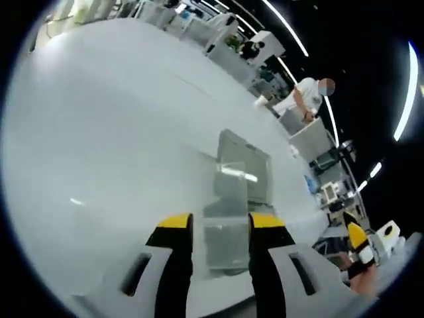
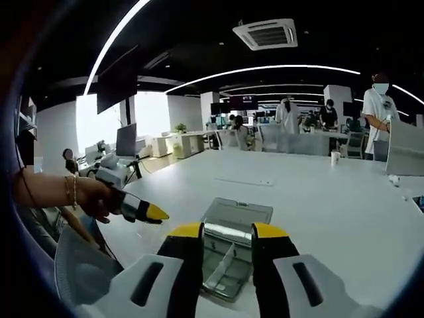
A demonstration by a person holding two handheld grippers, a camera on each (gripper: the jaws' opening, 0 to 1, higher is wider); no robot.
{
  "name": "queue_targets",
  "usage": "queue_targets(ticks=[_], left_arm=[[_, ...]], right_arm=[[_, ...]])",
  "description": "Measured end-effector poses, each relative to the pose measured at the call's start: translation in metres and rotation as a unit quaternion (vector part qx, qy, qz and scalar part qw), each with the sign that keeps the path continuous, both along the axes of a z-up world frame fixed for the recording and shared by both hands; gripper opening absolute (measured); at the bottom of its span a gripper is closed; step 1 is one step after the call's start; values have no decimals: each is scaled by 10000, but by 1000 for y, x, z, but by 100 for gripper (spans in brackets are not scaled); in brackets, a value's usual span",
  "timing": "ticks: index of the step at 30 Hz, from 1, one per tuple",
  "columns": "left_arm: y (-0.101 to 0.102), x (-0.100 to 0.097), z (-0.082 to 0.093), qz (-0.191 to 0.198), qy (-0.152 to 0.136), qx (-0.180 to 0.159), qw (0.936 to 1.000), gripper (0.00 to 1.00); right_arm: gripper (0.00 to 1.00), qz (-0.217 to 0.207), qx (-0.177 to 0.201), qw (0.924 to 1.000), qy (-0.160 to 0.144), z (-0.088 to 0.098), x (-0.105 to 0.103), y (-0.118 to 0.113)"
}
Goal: Insert the divider into the dual guide fixture by aligning both edges with the guide slots and pushing it downward to the bottom, including one-sided entry, uneven engagement, binding, and posture correction.
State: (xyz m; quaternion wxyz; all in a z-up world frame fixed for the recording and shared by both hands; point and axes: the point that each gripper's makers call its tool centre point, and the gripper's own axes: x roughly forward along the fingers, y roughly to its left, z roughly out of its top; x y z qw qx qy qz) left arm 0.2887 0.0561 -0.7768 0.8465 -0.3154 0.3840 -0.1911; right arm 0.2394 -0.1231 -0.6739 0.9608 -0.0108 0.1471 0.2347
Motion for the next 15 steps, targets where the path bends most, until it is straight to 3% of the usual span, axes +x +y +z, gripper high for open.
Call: queue_targets(ticks=[4,15], left_arm=[[-5,3,4,-52,-55,-137,9999,30],[-38,4,23,-166,-9,-997,9949,30]], right_arm=[[23,42,-10,10000,48,1,-1,8],[23,184,29,9989,434,-10,-5,31]])
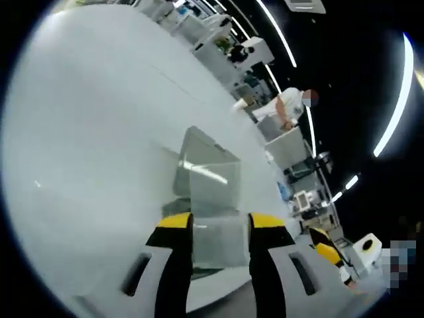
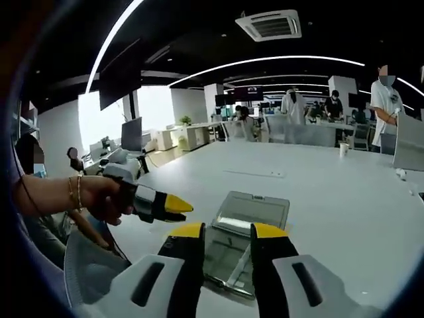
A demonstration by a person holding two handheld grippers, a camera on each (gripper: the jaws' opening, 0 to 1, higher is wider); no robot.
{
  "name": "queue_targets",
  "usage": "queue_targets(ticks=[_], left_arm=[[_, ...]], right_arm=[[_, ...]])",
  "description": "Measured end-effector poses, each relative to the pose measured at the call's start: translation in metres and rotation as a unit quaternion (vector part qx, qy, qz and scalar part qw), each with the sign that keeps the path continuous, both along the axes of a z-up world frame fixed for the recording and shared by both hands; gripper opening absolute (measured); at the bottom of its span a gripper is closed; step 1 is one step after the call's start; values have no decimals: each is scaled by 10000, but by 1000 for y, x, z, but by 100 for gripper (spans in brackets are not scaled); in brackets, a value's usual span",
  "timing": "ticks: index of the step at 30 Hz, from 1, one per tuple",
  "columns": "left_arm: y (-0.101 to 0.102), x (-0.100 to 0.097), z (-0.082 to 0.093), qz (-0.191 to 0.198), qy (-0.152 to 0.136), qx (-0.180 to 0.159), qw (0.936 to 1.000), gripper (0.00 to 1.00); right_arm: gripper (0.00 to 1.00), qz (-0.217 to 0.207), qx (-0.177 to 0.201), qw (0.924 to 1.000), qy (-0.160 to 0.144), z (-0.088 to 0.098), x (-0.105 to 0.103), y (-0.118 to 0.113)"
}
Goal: Insert the divider into the dual guide fixture by aligning both edges with the guide slots and pushing it downward to the bottom, including one-sided entry, uneven engagement, binding, and posture correction.
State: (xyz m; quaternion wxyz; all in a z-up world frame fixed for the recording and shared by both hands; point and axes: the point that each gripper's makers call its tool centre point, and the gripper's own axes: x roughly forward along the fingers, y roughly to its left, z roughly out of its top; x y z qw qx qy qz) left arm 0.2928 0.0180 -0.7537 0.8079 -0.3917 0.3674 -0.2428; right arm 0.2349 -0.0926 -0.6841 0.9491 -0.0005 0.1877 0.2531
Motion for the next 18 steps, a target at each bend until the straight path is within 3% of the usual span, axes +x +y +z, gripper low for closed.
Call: queue_targets(ticks=[6,18], left_arm=[[-21,-1,8,-86,41,-425,9990,30],[-47,-8,17,-325,26,-645,9974,30]], right_arm=[[23,70,93,9997,232,-2,1,14],[16,159,-146,9962,843,-20,2,33]])
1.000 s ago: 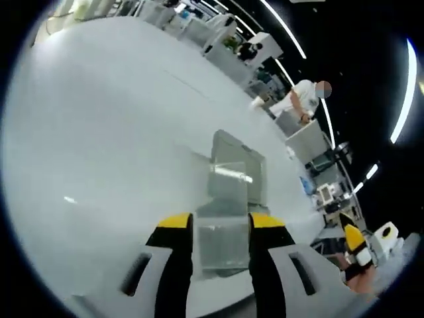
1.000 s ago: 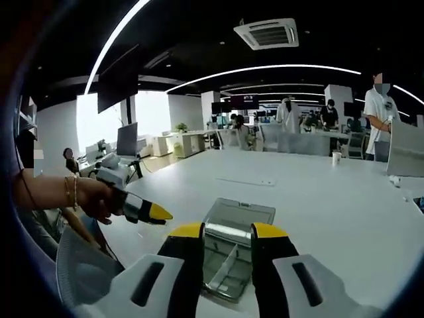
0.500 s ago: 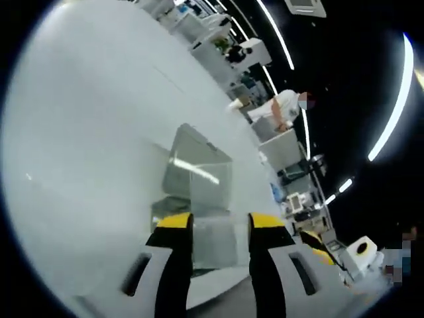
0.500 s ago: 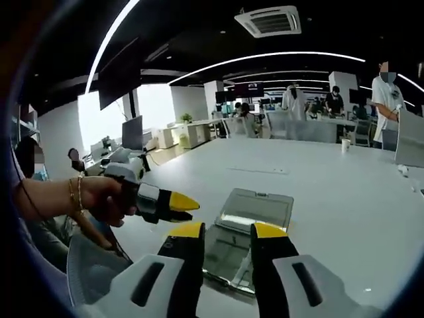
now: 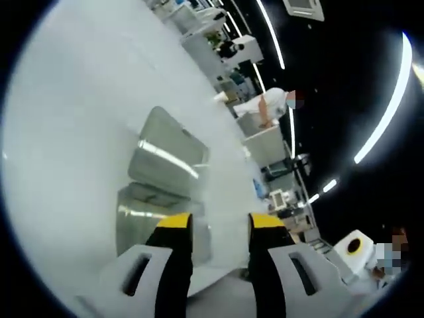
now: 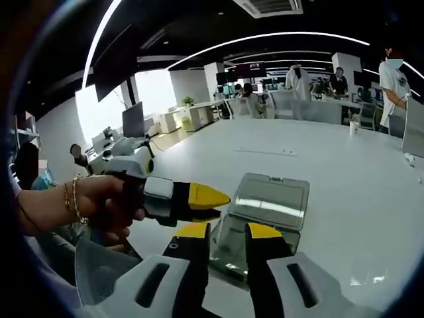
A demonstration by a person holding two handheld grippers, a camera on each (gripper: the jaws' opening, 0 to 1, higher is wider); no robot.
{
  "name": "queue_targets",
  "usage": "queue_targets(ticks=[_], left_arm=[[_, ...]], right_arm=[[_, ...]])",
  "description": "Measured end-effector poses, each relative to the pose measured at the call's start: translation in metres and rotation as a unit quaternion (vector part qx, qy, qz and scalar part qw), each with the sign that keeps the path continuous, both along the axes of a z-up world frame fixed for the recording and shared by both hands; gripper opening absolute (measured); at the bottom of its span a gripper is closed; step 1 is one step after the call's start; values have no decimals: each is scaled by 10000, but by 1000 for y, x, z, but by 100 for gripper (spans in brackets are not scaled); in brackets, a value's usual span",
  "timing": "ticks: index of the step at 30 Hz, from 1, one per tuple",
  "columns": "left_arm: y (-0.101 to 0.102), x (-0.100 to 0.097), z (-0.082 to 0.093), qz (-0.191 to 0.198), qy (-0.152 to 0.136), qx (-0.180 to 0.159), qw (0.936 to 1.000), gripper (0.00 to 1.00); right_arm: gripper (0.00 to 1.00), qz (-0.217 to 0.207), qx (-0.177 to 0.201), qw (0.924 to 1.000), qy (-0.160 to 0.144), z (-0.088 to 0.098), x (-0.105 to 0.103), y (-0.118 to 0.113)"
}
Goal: Insert the divider into the dual guide fixture by aligning both edges with the guide slots and pushing it downward to the bottom, including one-sided entry, uneven engagement, binding, and posture correction.
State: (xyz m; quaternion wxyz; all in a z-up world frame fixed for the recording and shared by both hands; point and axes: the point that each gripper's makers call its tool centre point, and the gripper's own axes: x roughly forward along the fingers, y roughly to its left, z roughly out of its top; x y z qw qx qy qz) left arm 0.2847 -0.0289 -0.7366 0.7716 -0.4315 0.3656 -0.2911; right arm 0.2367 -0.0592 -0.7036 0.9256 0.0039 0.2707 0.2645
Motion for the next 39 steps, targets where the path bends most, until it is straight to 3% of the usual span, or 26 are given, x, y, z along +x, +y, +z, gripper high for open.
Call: queue_targets(ticks=[14,25,39], left_arm=[[-18,-11,5,-261,-65,-60,9996,30],[-22,-14,7,-387,-188,67,9991,30],[-29,-20,10,-542,-282,118,9981,30]], right_arm=[[15,2,-205,9996,181,-10,4,2],[12,-144,-349,9977,554,-23,6,-1],[7,-216,-424,9965,681,-28,5,-4]])
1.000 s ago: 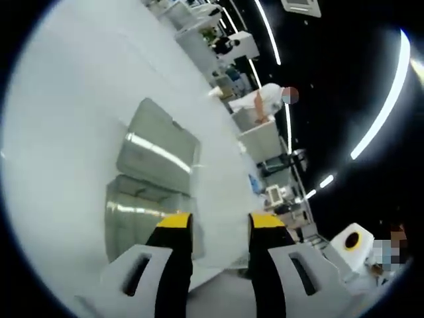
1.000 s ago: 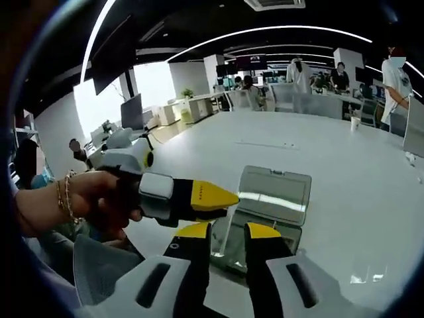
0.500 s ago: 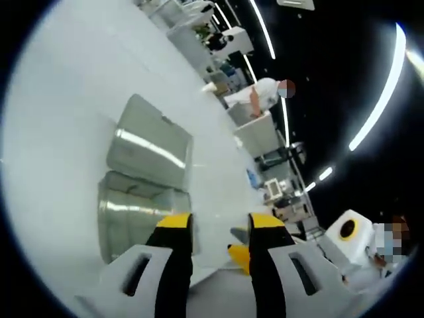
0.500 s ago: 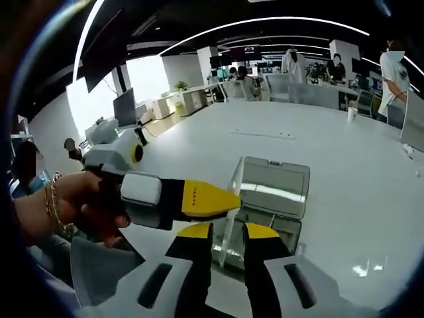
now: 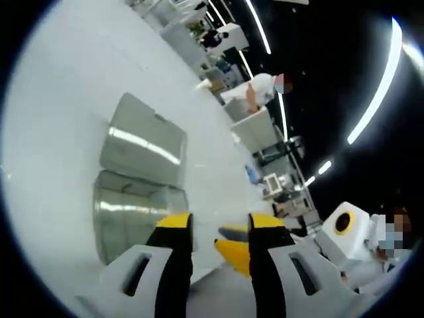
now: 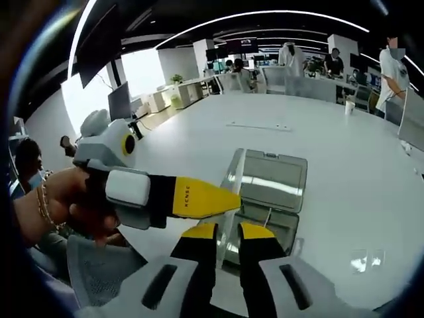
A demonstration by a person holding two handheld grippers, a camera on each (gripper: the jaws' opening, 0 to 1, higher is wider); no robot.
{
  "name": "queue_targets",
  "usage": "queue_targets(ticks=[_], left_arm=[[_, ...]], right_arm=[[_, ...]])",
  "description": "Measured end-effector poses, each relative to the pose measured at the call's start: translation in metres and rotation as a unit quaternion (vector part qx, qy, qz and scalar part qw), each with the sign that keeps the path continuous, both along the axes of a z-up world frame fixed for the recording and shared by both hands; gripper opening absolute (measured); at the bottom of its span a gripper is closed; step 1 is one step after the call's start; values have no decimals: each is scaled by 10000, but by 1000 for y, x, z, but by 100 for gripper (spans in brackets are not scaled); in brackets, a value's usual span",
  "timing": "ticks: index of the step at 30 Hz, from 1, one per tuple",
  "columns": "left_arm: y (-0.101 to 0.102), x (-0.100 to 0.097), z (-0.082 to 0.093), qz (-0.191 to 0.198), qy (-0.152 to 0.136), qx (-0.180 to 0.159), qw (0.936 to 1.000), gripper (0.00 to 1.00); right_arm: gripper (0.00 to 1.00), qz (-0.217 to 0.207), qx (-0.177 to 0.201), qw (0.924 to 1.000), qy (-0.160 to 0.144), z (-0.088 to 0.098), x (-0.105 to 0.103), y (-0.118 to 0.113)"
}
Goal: Insert the divider into the dual guide fixture by aligning both edges with the guide slots and pushing it downward to the bottom, including one-sided entry, uneven engagement, binding, and posture correction.
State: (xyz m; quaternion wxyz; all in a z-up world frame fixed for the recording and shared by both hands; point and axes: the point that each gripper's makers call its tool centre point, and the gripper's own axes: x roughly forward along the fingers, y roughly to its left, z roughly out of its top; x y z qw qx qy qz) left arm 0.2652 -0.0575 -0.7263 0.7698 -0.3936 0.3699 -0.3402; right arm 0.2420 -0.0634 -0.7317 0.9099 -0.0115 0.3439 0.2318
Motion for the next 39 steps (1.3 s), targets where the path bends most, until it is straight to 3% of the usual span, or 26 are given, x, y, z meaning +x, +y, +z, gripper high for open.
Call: queue_targets(ticks=[10,29,39], left_arm=[[-1,-1,0,-48,-11,-11,10000,30],[8,3,0,-27,-21,-152,9999,30],[17,8,1,27,-52,-339,9994,31]], right_arm=[[0,-86,17,9999,49,-1,1,-2],[0,-521,407,9972,360,-2,5,7],[0,-632,387,9966,363,0,9,15]])
